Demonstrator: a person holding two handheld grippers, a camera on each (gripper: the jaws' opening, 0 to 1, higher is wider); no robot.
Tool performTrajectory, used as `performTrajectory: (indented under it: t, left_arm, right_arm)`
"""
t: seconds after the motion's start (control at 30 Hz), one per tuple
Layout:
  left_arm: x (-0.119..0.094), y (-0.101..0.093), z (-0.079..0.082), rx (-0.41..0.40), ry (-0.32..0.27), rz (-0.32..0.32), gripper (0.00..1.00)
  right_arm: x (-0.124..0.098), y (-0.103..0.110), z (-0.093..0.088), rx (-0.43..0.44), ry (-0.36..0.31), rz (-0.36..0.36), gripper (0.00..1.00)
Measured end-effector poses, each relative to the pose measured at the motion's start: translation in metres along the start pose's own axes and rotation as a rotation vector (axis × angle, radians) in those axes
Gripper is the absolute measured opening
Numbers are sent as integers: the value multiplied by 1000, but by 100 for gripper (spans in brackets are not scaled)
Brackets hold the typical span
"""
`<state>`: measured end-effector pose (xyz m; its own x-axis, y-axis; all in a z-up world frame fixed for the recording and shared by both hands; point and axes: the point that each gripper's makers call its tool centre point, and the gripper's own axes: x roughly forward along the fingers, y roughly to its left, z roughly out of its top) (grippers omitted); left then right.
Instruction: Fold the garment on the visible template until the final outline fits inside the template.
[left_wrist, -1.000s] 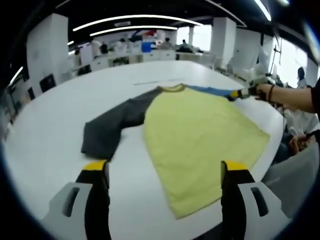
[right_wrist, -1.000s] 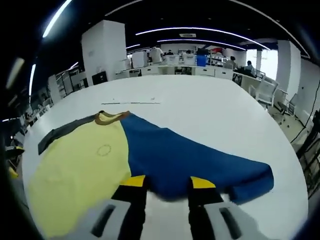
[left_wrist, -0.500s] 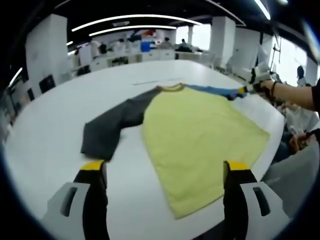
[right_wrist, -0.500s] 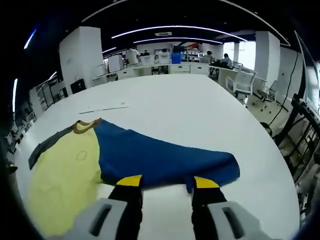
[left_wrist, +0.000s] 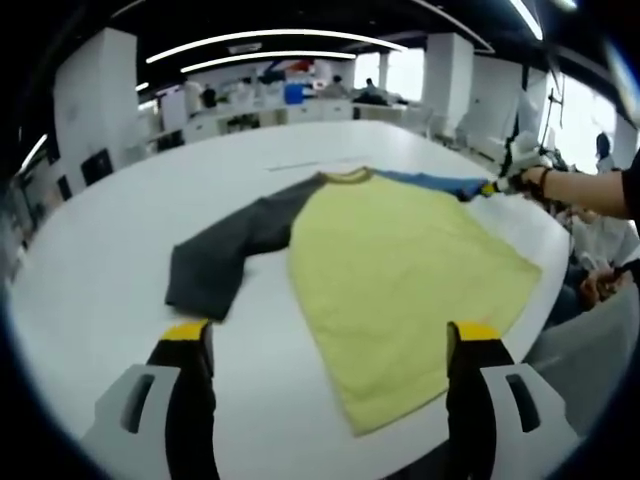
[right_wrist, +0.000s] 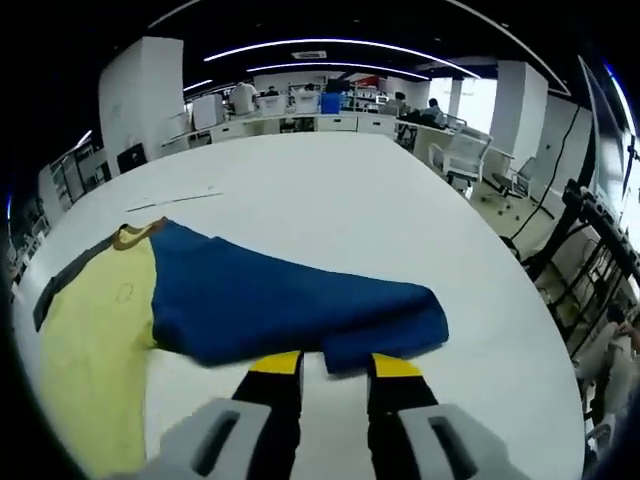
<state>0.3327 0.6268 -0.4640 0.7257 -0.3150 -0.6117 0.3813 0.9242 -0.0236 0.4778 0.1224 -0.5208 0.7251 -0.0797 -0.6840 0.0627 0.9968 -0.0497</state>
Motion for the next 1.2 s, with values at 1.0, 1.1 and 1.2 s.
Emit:
performTrajectory:
  t: [1.0,1.1,1.2]
  left_arm:
    - [3,-8,1,7,8,-18,90]
    - [4,-8,1,11,7,-21,90]
    - [4,-9,2,12,5,-23,90]
  right_arm:
    - [-22,-63,-9,-58,13,-92,0]
    - [-27,-68,-11,-62,18,-100,0]
    - [-32,-72,-15,-66,32,-112,0]
